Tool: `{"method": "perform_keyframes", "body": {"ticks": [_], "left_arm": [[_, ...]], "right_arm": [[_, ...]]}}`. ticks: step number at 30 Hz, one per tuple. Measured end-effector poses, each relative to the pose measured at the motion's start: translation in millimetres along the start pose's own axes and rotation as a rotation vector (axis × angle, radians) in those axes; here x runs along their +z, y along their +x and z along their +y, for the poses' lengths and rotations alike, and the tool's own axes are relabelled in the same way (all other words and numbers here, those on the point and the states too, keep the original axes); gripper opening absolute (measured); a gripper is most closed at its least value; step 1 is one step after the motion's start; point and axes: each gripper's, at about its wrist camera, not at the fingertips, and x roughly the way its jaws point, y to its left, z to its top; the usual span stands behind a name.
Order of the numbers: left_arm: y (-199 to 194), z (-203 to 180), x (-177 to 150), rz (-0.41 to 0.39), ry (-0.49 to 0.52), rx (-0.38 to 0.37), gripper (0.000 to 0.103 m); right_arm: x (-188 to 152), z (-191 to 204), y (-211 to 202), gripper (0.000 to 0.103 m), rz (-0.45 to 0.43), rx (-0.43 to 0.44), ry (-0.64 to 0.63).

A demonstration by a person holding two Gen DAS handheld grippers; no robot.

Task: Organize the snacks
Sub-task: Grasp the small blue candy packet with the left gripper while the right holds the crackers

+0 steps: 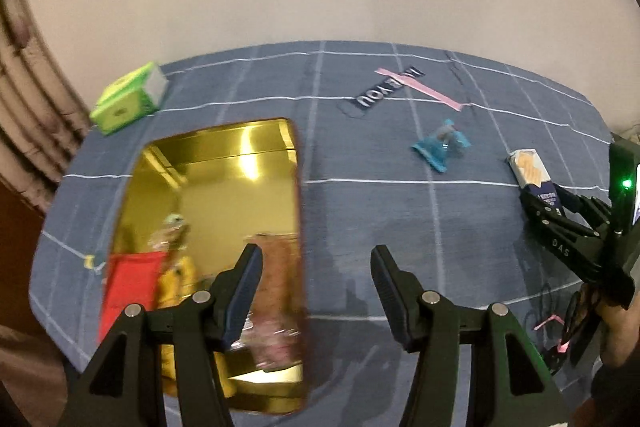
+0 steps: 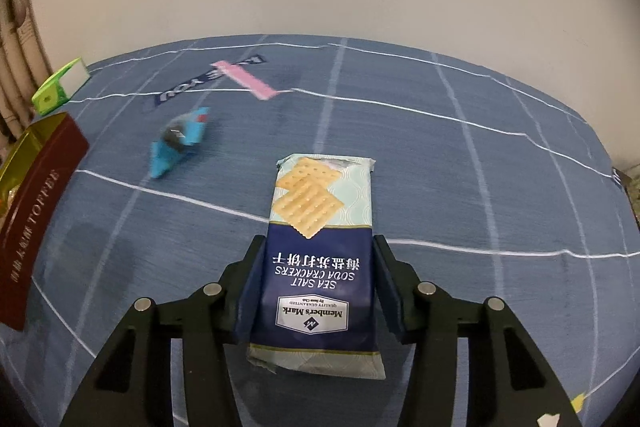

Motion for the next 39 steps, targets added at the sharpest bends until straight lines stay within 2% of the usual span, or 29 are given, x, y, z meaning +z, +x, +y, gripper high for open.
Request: {"method": "perform_keyframes", "body": {"ticks": [15, 26, 39], "left_arm": [[32, -52, 31, 0.022, 0.104, -0.083, 0.058], [68, -73, 57, 0.051, 0.19, -0.164, 0.058], [111, -86, 81, 0.117, 0.135, -0.226, 0.058]], "right_arm": [[-7, -71, 0, 0.047, -0.007, -0.027, 0.035], [-7, -75, 0, 0.048, -0.007, -0.028, 0.046], [-7, -74, 0, 0.048, -0.007, -0.029, 0.046]]}}
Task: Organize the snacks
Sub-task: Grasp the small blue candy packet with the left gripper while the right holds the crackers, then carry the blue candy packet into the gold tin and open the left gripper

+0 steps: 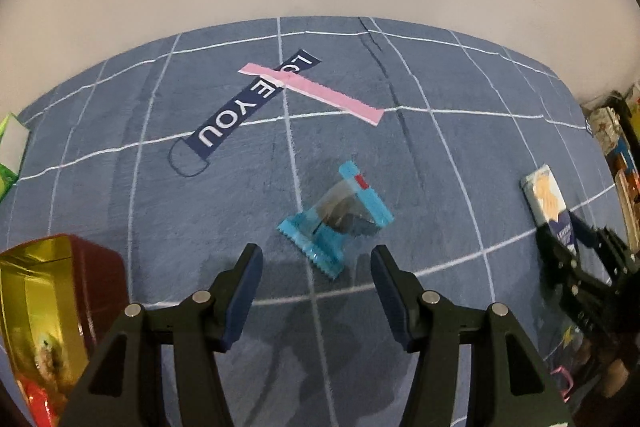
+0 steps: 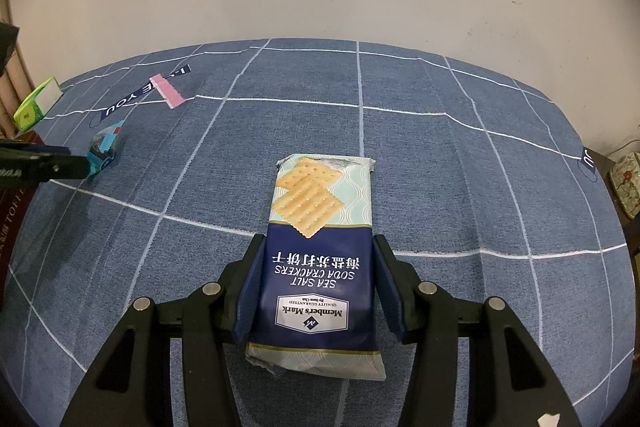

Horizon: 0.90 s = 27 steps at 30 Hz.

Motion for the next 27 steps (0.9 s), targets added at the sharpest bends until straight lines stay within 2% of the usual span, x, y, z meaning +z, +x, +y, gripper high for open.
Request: {"method": "perform_keyframes", "body": {"ticks": [12, 15, 16, 19, 23, 27], "left_arm": [[16, -10, 19, 0.007, 0.022, -0.027, 0.057], [17, -9, 20, -0.001, 0.014, -0.018, 0.048], [17, -9, 19, -0.002, 0.009, -0.022, 0.032], [16, -5, 17, 0.0, -0.02, -0.042, 0.033], [12, -4, 12, -0.001, -0.03, -0.017, 0.032], [4, -3, 6, 0.001, -0.052, -0.025, 0.032]], "right_arm": [[1, 0, 0, 0.048, 0.0, 0.0, 0.0], [1, 0, 0, 0.048, 0.0, 0.0, 0.0], [1, 0, 0, 0.048, 0.0, 0.0, 0.001], [1, 0, 0, 0.048, 0.0, 0.0, 0.0], [1, 0, 0, 0.048, 0.0, 0.0, 0.0], [1, 0, 0, 0.048, 0.0, -0.002, -0.001]]}}
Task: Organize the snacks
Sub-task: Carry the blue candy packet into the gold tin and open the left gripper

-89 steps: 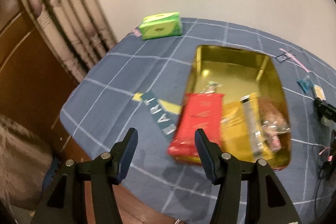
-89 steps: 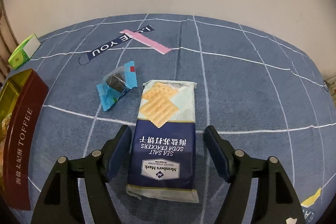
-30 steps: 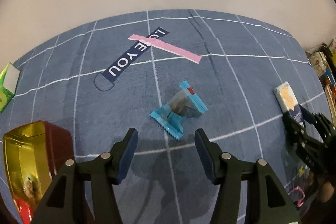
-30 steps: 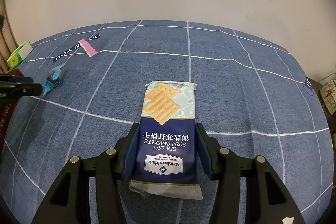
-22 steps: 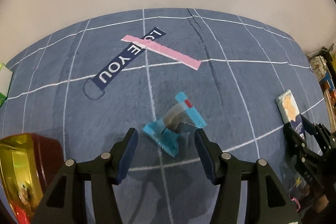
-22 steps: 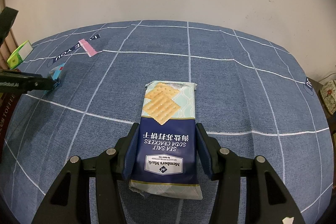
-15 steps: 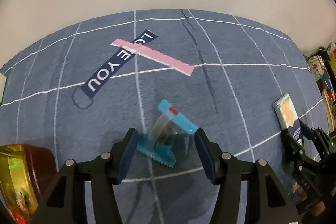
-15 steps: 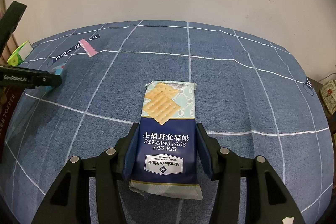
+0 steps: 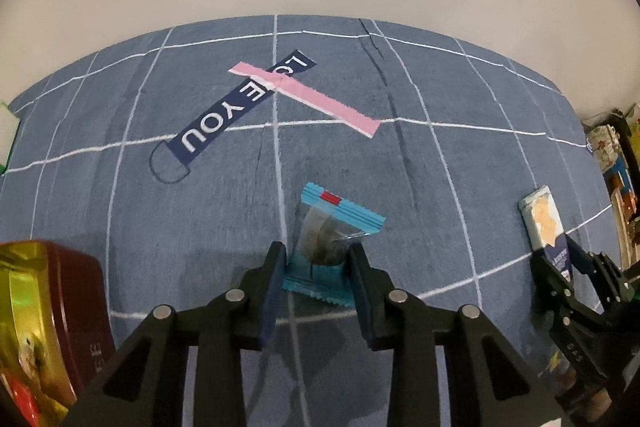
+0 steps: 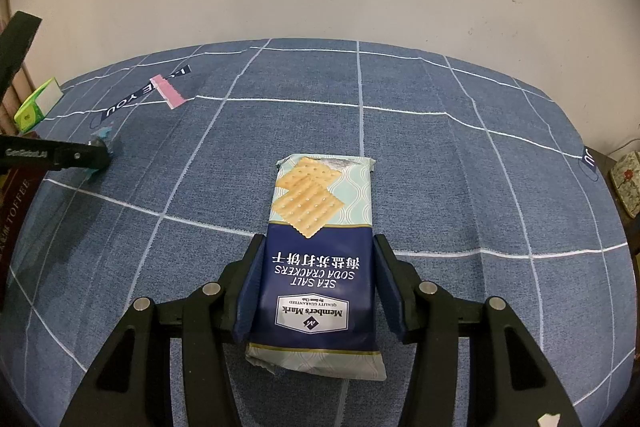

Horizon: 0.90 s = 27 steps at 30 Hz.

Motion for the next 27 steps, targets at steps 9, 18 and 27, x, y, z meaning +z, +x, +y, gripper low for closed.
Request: {"method": "perform_keyframes", "body": {"ticks": [9, 18, 27], "left_arm": [[-31, -13, -15, -0.033, 0.017, 0.044, 0.032], [-65, -19, -36, -0.033, 0.032, 0.114, 0.032], [-109, -7, -47, -0.082, 0.021, 0.199, 0.032]], "right_arm": [[0, 0, 0, 0.048, 0.0, -0.001, 0.0], [1, 0, -1, 0.048, 0.0, -0.001, 0.0], [1, 0, 0, 0.048, 0.0, -0.002, 0.0]]}}
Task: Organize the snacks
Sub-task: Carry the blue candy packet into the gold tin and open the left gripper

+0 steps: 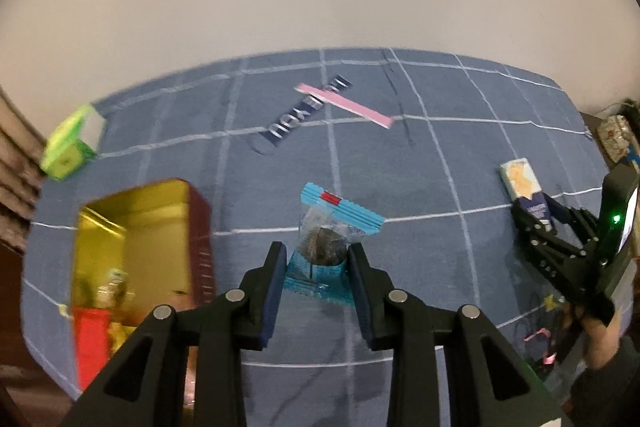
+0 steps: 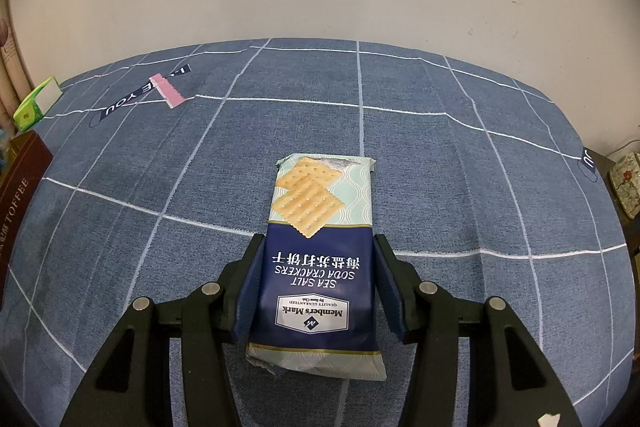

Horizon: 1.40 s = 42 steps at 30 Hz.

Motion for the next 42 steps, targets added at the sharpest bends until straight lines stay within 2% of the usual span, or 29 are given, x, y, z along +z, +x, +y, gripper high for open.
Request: {"method": "perform_keyframes", "body": {"ticks": [2, 5, 11, 16, 22, 30, 38, 42], "left_arm": [[-8, 7, 0, -0.012, -0.002, 0.021, 0.032], [-14, 26, 0, -0.01, -0.038, 0.012, 0.032], [-19, 83, -1, 0.001, -0.125, 0.057, 0.032], [-10, 141, -2, 0.022, -0.203, 0.116, 0.032], [20, 192, -3, 0.092, -0.278, 0.12, 0.032], [60, 196, -18, 0.192, -0.229, 0.112, 0.032], [77, 196, -33, 0.24, -0.233, 0.099, 0.033], [78, 193, -36, 0.237, -0.211, 0.108, 0.034]], "right_arm": [[0, 0, 0, 0.048, 0.0, -0.001, 0.0], [0, 0, 0, 0.048, 0.0, -0.003, -0.002], [0, 0, 0, 0.048, 0.0, -0.005, -0.003], [0, 0, 0, 0.048, 0.0, -0.005, -0.004], [0, 0, 0, 0.048, 0.0, -0.007, -0.005], [0, 0, 0, 0.048, 0.0, -0.008, -0.007], [1, 0, -1, 0.048, 0.0, -0.011, -0.011], [1, -1, -1, 0.048, 0.0, -0.011, -0.011]]}}
